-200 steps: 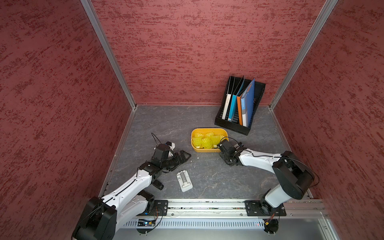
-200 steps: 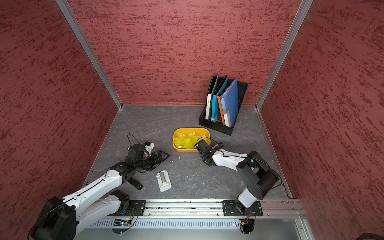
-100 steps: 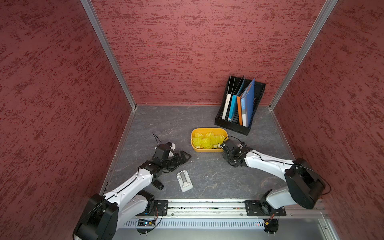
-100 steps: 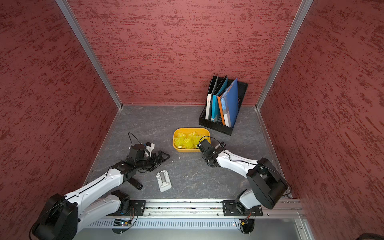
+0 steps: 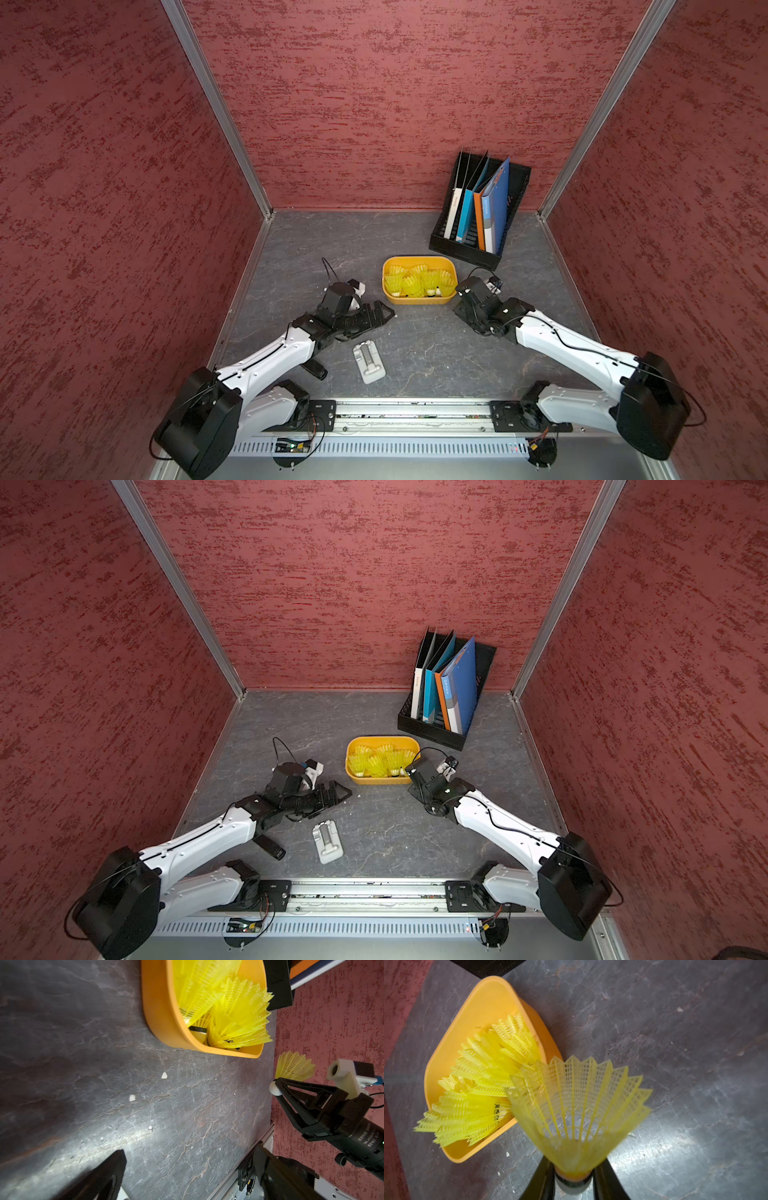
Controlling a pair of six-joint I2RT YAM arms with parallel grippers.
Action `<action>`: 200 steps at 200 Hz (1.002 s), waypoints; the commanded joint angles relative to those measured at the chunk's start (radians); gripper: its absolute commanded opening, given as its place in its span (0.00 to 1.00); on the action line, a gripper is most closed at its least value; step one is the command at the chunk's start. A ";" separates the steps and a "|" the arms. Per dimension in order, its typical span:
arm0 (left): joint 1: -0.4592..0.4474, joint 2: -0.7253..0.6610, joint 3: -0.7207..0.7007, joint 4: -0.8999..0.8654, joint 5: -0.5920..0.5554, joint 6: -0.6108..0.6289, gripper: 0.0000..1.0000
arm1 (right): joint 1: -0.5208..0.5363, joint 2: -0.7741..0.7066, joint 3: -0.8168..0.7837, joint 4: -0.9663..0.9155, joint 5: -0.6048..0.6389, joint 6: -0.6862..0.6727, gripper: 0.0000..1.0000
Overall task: Put the shuttlecocks into the storage box
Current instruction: Pick up the shuttlecock at the center of the board, then place the shuttlecock in the storage box.
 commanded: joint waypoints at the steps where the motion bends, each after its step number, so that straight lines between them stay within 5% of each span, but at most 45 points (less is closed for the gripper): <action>1: -0.031 0.041 0.078 0.035 -0.020 0.041 1.00 | 0.005 -0.020 0.061 0.033 0.030 -0.162 0.28; 88: -0.067 0.256 0.413 -0.074 -0.009 0.208 1.00 | -0.077 0.106 0.224 0.151 -0.065 -0.577 0.29; 200: -0.073 0.519 0.767 -0.235 0.009 0.348 1.00 | -0.165 0.280 0.231 0.297 -0.134 -0.713 0.29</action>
